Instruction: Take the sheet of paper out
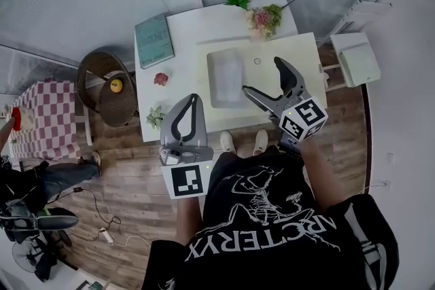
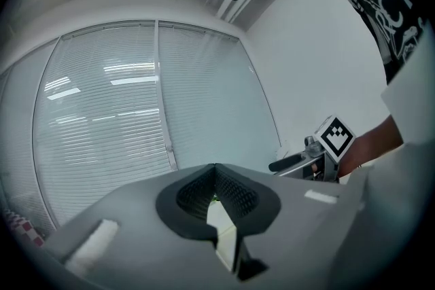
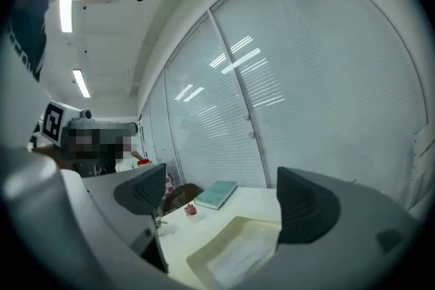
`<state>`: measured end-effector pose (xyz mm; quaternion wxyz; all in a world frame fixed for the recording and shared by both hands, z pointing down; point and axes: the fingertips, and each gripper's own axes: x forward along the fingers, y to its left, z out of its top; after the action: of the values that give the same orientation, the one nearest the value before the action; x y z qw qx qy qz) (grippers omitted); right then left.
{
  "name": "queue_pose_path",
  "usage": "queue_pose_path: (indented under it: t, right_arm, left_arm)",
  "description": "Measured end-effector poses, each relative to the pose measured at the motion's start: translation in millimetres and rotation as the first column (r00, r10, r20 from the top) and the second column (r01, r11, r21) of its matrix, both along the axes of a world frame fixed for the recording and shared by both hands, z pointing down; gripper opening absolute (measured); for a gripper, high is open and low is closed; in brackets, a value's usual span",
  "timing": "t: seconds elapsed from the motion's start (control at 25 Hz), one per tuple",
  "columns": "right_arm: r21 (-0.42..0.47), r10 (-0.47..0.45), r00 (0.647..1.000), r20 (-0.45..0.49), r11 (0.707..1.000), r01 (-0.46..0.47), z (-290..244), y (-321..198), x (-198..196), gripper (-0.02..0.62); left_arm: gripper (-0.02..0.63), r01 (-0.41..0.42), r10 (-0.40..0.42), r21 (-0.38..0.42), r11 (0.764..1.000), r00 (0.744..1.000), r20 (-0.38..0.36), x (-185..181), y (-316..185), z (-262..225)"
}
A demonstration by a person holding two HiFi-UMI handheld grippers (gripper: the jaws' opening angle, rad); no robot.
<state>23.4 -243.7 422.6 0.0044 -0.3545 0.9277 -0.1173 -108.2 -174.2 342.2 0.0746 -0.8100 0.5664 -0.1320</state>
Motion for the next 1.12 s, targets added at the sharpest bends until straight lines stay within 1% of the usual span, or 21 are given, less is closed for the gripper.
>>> queue_pose_path:
  t: [0.08,0.12,0.16,0.2,0.24,0.28,0.32,0.4,0.44,0.48,0.52,0.56,0.64,0.68,0.72,0.8,0.92,1.0,1.04,1.08,1.12]
  right_arm:
    - [-0.077,-0.030,0.999,0.037,0.996,0.033,17,-1,-1,0.471]
    - [-0.137,-0.041,0.997,0.072,0.989,0.050,29,-3,0,0.471]
    - [-0.208,-0.048,0.993,0.111,0.976,0.071,44,-6,1,0.471]
    - [-0.286,-0.052,0.987,0.154,0.953,0.095,60,-9,2,0.471]
    - [-0.368,-0.047,0.978,0.204,0.922,0.121,79,-13,3,0.471]
    - [-0.451,-0.031,0.964,0.263,0.880,0.151,98,-16,4,0.471]
    - [-0.534,-0.002,0.945,0.328,0.825,0.187,119,-20,5,0.471]
    - [-0.677,0.087,0.890,0.447,0.683,0.273,159,-28,6,0.471]
    - [-0.725,0.135,0.862,0.489,0.613,0.315,177,-31,5,0.471]
    - [-0.756,0.174,0.838,0.517,0.553,0.351,192,-35,3,0.471]
    - [-0.776,0.201,0.823,0.531,0.506,0.377,205,-38,1,0.471]
    - [-0.793,0.217,0.818,0.532,0.465,0.392,217,-40,-2,0.471]
    - [-0.831,0.232,0.832,0.504,0.392,0.394,242,-42,-9,0.471]
    - [-0.850,0.241,0.842,0.483,0.360,0.384,255,-43,-11,0.471]
    - [-0.866,0.253,0.850,0.462,0.335,0.372,266,-45,-12,0.469]
    - [-0.886,0.281,0.854,0.438,0.299,0.355,283,-51,-16,0.469]
    - [-0.884,0.297,0.839,0.456,0.265,0.386,293,-57,-26,0.448]
    - [-0.880,0.268,0.844,0.465,0.246,0.407,297,-57,-36,0.413]
    - [-0.885,0.244,0.857,0.454,0.232,0.403,302,-55,-41,0.346]
    - [-0.894,0.225,0.871,0.438,0.216,0.394,309,-53,-46,0.198]
    - [-0.901,0.218,0.879,0.425,0.199,0.386,315,-51,-51,0.097]
  left_arm:
    - [0.011,-0.004,0.004,0.002,1.000,1.000,0.010,1,2,0]
    - [0.011,-0.003,0.003,0.001,1.000,1.000,0.013,1,2,0]
    - [0.011,-0.002,0.002,-0.002,1.000,1.000,0.013,1,3,0]
    - [0.012,0.002,-0.001,-0.004,1.000,1.000,0.011,0,5,0]
    - [0.011,0.006,-0.006,-0.007,1.000,1.000,0.009,-1,6,0]
    - [0.011,0.011,-0.011,-0.013,1.000,1.000,0.008,-3,7,1]
    - [0.011,0.018,-0.018,-0.020,1.000,1.000,0.007,-5,9,2]
    - [0.012,0.031,-0.031,-0.031,0.999,1.000,0.008,-10,11,4]
    - [0.011,0.038,-0.038,-0.036,0.999,0.999,0.010,-12,12,5]
    - [0.012,0.047,-0.046,-0.041,0.998,0.999,0.014,-15,14,6]
    - [0.012,0.057,-0.057,-0.046,0.997,0.998,0.018,-18,17,7]
    - [0.011,0.072,-0.071,-0.052,0.996,0.997,0.020,-22,20,7]
    - [0.011,0.107,-0.106,-0.068,0.992,0.994,0.022,-31,27,10]
    - [0.011,0.127,-0.125,-0.077,0.989,0.992,0.025,-36,30,11]
    - [0.011,0.147,-0.145,-0.086,0.985,0.989,0.030,-42,34,12]
    - [0.011,0.186,-0.182,-0.097,0.978,0.982,0.049,-54,42,13]
    - [0.012,0.233,-0.226,-0.100,0.967,0.971,0.074,-68,53,13]
    - [0.012,0.260,-0.252,-0.105,0.960,0.964,0.085,-76,60,15]
    - [0.011,0.274,-0.265,-0.107,0.956,0.960,0.087,-79,63,16]
    - [0.012,0.286,-0.277,-0.109,0.952,0.956,0.090,-82,66,16]
    - [0.012,0.298,-0.289,-0.110,0.948,0.953,0.095,-85,69,15]
